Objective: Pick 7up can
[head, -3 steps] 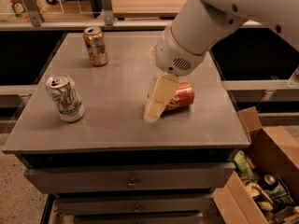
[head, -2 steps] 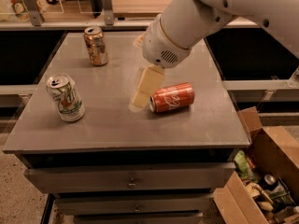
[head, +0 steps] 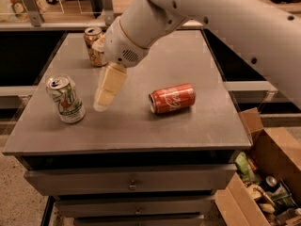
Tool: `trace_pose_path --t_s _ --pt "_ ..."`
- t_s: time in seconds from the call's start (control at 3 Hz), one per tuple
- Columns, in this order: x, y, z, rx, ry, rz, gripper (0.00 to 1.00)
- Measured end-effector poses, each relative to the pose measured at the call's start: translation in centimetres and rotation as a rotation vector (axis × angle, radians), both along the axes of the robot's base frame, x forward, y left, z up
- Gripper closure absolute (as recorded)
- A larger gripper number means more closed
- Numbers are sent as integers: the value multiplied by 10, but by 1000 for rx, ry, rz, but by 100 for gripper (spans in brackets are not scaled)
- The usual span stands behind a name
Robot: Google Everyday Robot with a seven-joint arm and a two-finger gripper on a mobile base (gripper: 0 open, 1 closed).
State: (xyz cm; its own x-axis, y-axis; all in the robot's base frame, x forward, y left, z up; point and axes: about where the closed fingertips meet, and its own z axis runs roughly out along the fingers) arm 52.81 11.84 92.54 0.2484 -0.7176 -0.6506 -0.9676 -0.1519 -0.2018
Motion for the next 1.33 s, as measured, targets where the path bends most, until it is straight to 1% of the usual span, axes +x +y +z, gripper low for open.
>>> trace_pose_path --t_s 0.33,0.67,1.0,1.33 --pt "0 5 -2 1 4 9 0" --pt "-4 11 -7 5 30 34 0" --pt "-9 26 -22 29 68 59 0" --pt "-13 45 -36 71 106 86 0"
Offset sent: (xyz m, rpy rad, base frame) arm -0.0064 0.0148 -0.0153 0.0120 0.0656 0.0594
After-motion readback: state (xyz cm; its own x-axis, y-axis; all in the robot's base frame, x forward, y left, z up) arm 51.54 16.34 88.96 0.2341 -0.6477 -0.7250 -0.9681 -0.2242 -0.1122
